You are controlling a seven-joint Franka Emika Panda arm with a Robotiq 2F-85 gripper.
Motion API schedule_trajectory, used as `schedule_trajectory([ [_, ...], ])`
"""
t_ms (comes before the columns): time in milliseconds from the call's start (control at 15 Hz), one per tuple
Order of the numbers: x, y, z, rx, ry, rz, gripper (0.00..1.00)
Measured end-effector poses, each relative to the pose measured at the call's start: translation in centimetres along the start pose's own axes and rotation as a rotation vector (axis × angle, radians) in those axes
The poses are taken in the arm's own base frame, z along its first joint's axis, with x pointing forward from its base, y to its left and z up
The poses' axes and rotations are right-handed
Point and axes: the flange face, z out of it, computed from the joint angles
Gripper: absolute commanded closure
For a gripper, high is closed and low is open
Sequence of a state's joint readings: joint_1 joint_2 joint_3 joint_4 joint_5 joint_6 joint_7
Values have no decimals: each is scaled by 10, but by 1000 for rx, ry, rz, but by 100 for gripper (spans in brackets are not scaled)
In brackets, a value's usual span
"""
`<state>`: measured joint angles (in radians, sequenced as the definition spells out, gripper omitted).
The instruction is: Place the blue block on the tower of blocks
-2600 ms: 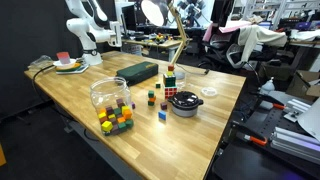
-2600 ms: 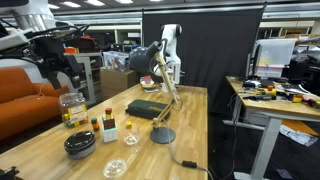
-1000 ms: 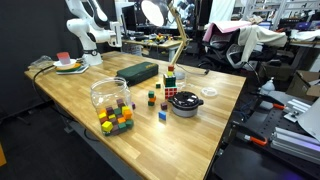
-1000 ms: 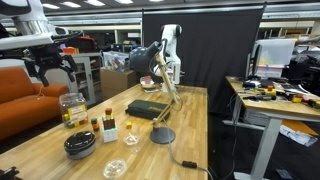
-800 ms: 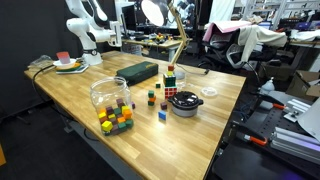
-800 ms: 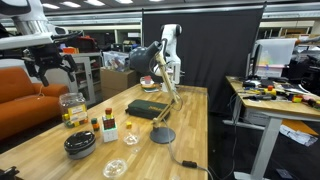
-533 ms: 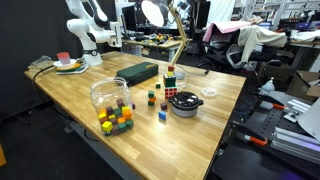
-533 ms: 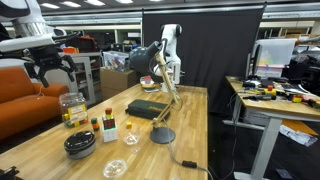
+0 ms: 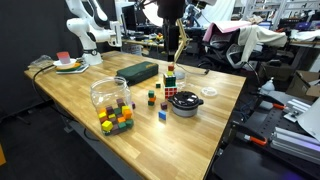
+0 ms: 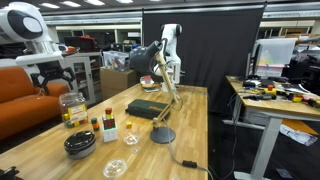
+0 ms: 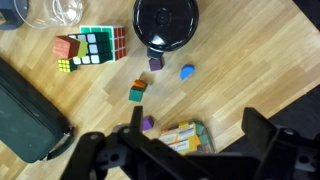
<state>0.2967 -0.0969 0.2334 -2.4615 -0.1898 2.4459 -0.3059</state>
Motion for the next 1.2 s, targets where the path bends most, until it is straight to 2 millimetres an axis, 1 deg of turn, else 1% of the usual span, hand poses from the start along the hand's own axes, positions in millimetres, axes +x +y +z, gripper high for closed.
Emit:
schedule_trajectory([
  [133,14,6,14,11,-15,34,0],
  [267,20,8,20,18,-19,43,0],
  [600,20,9,19,17,-17,45,0],
  [800,22,3,27,65,-19,69,0],
  [867,23,0,34,90,-24,83,0],
  [1000,26,-3,53,136,-32,114,0],
  [1200,31,0,87,182,-46,170,0],
])
